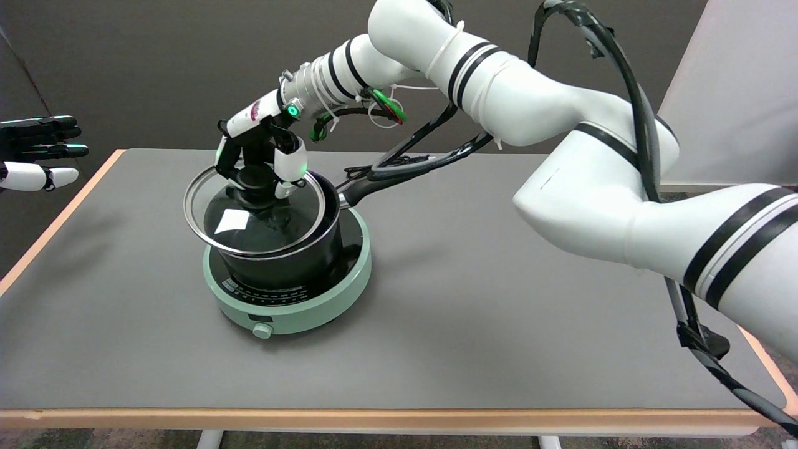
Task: Place the pot lid onto the soup pot.
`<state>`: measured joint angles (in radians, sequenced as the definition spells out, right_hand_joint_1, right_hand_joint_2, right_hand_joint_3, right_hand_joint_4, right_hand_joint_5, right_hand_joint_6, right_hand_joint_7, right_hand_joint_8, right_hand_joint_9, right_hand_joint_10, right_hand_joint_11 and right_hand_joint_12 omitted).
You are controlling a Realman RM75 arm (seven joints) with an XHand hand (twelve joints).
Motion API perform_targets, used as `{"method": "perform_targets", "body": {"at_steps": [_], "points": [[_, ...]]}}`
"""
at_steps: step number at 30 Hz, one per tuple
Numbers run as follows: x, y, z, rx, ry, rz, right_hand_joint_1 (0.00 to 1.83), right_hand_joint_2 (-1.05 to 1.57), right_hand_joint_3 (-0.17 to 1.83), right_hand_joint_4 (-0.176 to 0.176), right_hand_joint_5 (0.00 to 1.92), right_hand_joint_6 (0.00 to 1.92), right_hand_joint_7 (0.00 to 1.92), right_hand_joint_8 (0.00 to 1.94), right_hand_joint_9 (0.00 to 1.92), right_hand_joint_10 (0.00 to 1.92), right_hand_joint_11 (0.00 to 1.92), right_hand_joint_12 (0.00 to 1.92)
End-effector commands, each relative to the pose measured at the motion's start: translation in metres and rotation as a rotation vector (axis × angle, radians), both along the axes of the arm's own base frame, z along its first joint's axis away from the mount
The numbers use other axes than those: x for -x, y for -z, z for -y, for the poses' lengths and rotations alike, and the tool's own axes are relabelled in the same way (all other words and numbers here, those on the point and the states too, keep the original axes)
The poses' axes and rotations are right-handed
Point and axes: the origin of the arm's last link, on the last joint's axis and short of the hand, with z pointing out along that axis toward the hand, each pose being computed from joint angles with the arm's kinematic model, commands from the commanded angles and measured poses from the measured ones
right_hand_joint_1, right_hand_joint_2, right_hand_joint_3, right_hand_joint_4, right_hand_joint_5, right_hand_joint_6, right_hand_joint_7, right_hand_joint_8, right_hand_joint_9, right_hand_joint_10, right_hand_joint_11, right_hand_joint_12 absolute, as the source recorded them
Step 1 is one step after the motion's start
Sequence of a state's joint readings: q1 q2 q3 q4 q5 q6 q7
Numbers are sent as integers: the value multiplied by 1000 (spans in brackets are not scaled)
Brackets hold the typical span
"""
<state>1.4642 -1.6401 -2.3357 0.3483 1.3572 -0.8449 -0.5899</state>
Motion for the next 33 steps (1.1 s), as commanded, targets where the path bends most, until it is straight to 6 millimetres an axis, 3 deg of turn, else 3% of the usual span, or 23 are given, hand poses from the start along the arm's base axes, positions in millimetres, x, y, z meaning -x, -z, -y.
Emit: {"method": "perform_targets", "body": {"at_steps": [1, 8, 33], "points": [[-9, -9, 2, 2, -7, -54, 1339, 931, 555, 176, 501, 1355, 815, 1412, 726, 1921, 432, 1892], [-21, -9, 0, -10, -6, -79, 1339, 930, 556, 176, 501, 1356, 816, 1412, 724, 1921, 437, 1884], [-12, -15, 1, 11, 38, -88, 1339, 930, 556, 176, 503, 1354, 816, 1411, 723, 1921, 439, 1880]]}}
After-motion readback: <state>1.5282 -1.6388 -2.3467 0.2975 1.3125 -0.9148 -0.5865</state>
